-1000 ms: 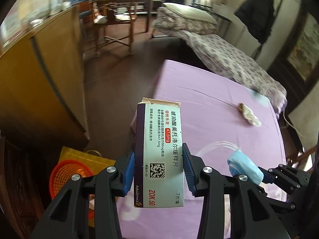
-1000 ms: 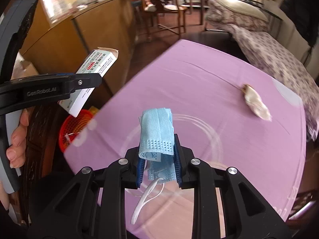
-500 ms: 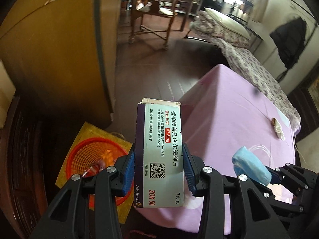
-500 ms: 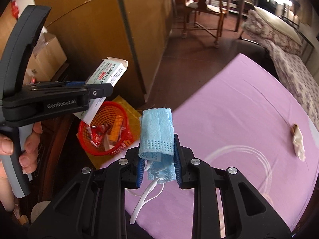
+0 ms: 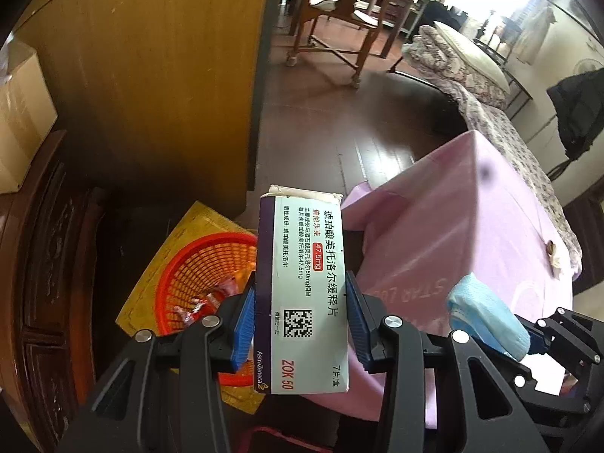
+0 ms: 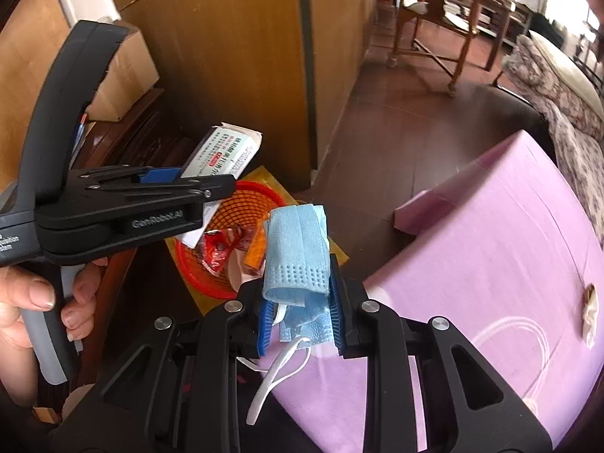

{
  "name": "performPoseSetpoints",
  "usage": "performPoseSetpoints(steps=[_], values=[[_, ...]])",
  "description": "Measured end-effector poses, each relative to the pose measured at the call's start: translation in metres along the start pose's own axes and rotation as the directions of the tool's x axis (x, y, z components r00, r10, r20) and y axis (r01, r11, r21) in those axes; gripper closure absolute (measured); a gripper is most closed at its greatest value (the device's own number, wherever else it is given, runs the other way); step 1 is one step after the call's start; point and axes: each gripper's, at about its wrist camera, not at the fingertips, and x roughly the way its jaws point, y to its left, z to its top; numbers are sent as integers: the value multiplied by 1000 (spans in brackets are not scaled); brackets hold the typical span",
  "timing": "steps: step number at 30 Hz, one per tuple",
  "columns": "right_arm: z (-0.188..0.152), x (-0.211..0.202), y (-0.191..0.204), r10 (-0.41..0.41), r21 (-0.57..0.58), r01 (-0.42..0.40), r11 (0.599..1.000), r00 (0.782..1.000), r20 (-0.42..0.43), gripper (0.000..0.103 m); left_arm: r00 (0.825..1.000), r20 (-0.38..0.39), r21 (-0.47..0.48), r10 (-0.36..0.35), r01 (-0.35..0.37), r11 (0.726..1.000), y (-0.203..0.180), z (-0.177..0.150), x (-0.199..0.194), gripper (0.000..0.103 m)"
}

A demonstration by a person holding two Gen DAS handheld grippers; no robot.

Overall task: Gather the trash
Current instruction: 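Carry the medicine box and mask over to the red basket, then lower both items into the red basket and open both tools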

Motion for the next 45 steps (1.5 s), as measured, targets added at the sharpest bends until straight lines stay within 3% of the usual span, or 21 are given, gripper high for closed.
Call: performPoseSetpoints(steps=[24,35,45], values=[[33,49,46,57,-74,-65,995,993,-99,77,995,-48,-157,92,-98,983,90,-16,18,60],[45,92,52,120,-20,-126,992,975,-189,76,991,-97,-156,91,-105,982,96,-27,41,60],[51,121,51,132,33,-128,991,966,-222,74,989,-126,-158,75,-95,983,99,-36,56,60]])
